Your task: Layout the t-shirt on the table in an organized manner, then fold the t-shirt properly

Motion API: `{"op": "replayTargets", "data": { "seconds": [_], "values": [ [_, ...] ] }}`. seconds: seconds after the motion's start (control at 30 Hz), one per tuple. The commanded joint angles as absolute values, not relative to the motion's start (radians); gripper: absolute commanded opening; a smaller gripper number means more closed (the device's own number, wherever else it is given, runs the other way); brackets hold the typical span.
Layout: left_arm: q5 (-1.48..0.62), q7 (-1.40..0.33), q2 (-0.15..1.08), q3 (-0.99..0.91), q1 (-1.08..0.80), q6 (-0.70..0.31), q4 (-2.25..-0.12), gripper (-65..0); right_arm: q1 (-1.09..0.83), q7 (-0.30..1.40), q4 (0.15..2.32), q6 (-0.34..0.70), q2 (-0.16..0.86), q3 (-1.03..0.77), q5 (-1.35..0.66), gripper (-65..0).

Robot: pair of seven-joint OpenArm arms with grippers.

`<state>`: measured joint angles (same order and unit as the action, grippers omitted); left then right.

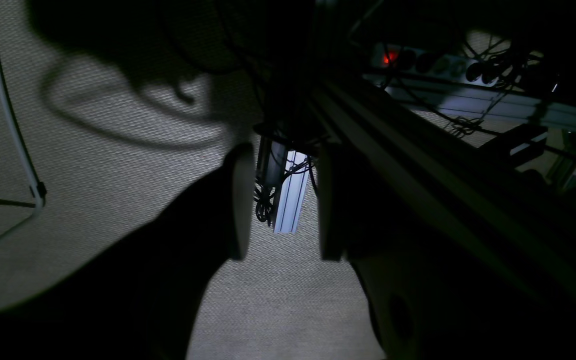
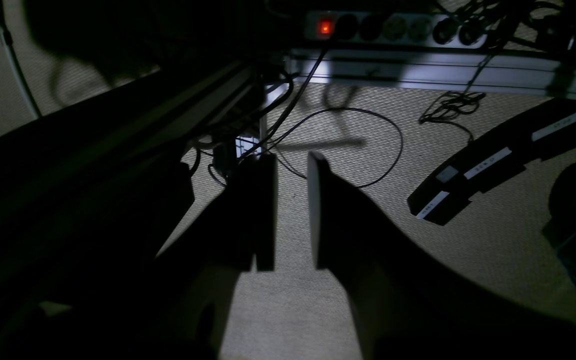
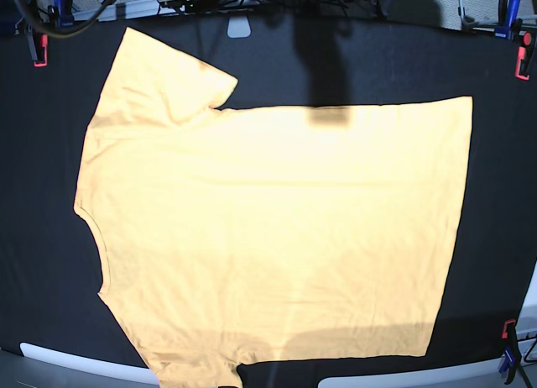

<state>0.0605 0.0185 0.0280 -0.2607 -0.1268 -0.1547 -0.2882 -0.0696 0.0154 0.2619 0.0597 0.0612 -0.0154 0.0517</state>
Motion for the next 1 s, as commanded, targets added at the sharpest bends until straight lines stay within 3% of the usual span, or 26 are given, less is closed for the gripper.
{"op": "replayTargets", "data": {
  "seconds": [0.0,0.23,0.5,0.73,0.97],
  "values": [
    [0.06,0.023,0.029,-0.259,-0.131,-0.157,-0.294,-46.0,-0.07,0.009,0.268,0.068,0.064,-0.017,0.049,-54.0],
    [0.06,0.024,0.028,-0.259,-0.152,-0.157,-0.322,-46.1,-0.094,0.035,0.268,0.068,0.072,-0.017,0.053,-54.0],
    [0.02,-0.012,0.038,-0.21,-0.271,-0.158,-0.525,-46.1,-0.202,0.036,0.349,0.103,0.129,-0.017,0.121,-54.0],
    [-0.054,-0.107,0.096,-0.038,-0.451,-0.158,-0.831,-46.0,-0.426,0.139,0.67,0.186,0.207,-0.017,0.001,-54.4],
    [-0.095,-0.178,0.177,-0.024,-0.663,-0.158,-1.196,-46.1,-0.71,0.237,1.127,0.258,0.313,-0.017,-0.208,-54.5]
  ]
}}
